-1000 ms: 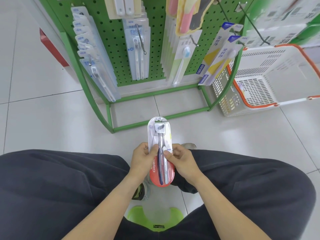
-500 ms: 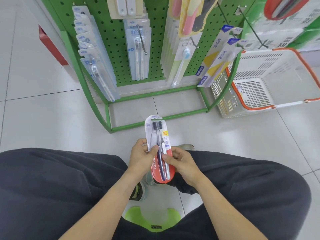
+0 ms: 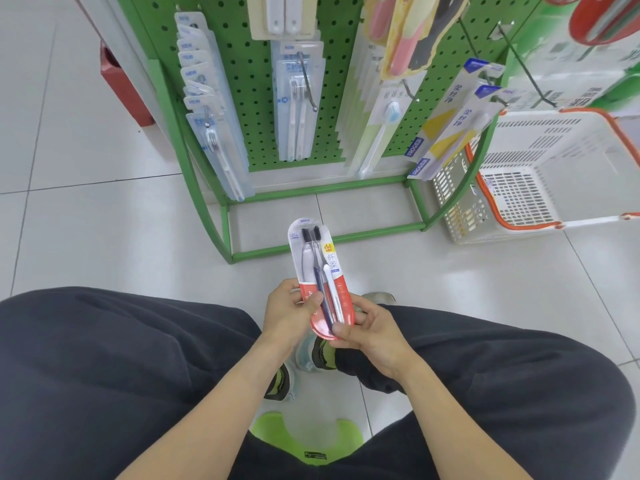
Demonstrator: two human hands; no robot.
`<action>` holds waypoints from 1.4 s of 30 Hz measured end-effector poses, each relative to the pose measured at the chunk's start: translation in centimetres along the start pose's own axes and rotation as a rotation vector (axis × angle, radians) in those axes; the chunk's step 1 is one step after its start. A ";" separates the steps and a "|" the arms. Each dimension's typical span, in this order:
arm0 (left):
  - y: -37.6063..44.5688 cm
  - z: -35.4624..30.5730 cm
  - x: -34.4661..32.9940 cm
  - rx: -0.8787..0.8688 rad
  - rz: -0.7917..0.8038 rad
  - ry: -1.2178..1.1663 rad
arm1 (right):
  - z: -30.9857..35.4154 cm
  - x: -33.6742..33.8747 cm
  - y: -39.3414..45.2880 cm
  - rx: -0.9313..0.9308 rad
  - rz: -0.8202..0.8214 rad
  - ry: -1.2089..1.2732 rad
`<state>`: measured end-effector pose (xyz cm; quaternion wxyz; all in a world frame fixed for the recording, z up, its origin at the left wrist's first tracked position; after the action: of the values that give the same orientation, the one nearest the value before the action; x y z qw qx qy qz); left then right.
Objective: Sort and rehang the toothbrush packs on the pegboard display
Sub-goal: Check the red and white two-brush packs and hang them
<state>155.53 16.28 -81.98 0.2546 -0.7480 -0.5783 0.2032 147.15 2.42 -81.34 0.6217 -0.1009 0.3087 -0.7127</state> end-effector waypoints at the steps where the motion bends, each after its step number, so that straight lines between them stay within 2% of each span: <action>1: -0.1 -0.2 0.2 -0.004 -0.023 -0.022 | 0.1 -0.1 0.0 0.001 0.028 -0.016; 4: 0.0 -0.2 0.2 -0.003 -0.011 -0.032 | 0.3 -0.2 0.1 0.010 0.047 -0.024; 8: -0.2 0.1 -0.8 0.047 0.138 0.026 | 0.2 0.1 -0.1 0.019 0.003 -0.023; 13: -0.5 -0.6 -0.3 -0.081 0.028 0.152 | 0.7 0.5 -0.2 0.035 0.011 -0.108; 16: -0.6 -0.8 -0.4 -0.143 0.028 0.285 | 0.8 0.7 0.0 0.053 -0.022 -0.206; 21: -0.9 -0.1 -1.7 0.024 0.135 -0.038 | 0.5 0.3 0.1 0.182 -0.094 -0.413; 25: -0.7 -0.2 -0.9 -0.022 0.073 0.062 | 0.4 0.0 0.2 0.173 -0.077 -0.427; 32: -0.6 0.1 -0.7 -0.054 0.106 0.140 | 0.3 2.9 0.5 0.071 -0.351 -0.381; 39: -0.8 0.4 -1.9 -0.007 0.259 0.211 | 0.2 4.3 0.5 0.114 -0.468 -0.448; 42: -1.1 0.7 -2.5 0.020 0.319 0.269 | 0.3 5.2 0.6 0.116 -0.553 -0.402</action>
<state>153.71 14.22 -81.83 0.3016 -0.8480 -0.4111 0.1449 146.68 -2.66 -82.69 0.4582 -0.2836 0.1000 -0.8364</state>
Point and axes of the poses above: each hand's wrist, its own y-axis towards the middle knuckle, its own x-axis out of the back of the hand, z = x × y, the point moved 7 cm from there along y, towards the middle knuckle, and after that the axes turned 5 degrees about -y, right-handed, at the moved point
